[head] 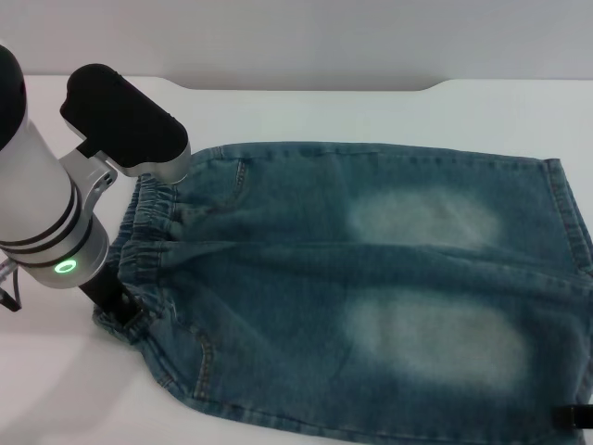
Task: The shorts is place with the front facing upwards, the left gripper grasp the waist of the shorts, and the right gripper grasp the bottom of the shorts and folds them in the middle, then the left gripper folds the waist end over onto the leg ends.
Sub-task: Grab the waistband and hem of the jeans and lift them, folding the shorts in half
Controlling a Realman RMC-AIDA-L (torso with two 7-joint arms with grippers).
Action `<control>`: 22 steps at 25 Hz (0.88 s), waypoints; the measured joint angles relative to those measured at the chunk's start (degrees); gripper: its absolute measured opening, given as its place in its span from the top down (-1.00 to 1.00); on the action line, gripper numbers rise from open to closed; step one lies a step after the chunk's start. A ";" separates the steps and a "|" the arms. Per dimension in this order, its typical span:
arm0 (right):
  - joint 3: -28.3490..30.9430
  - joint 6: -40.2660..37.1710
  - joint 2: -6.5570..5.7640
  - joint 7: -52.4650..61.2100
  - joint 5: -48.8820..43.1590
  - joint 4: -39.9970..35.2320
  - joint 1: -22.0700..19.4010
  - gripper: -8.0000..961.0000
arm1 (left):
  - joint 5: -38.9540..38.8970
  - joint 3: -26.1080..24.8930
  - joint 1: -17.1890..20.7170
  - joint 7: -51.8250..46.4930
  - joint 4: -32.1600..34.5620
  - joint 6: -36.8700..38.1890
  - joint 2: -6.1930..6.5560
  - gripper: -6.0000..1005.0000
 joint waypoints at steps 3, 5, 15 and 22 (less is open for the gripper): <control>-0.25 0.37 -0.01 -0.58 0.40 0.31 0.04 0.19 | -0.03 0.05 -0.02 0.00 0.00 0.00 0.00 0.90; -0.30 0.48 -0.01 -0.60 0.52 0.48 0.05 0.36 | -0.08 0.09 -0.03 0.03 0.00 0.00 0.00 0.90; 1.57 1.84 -0.02 -1.45 2.35 1.37 0.56 0.85 | -0.08 0.17 0.23 0.09 0.00 0.52 0.01 0.90; 10.46 4.39 -0.08 -2.23 2.74 4.55 1.94 0.87 | -0.09 -0.32 0.42 0.07 -0.28 2.14 0.06 0.90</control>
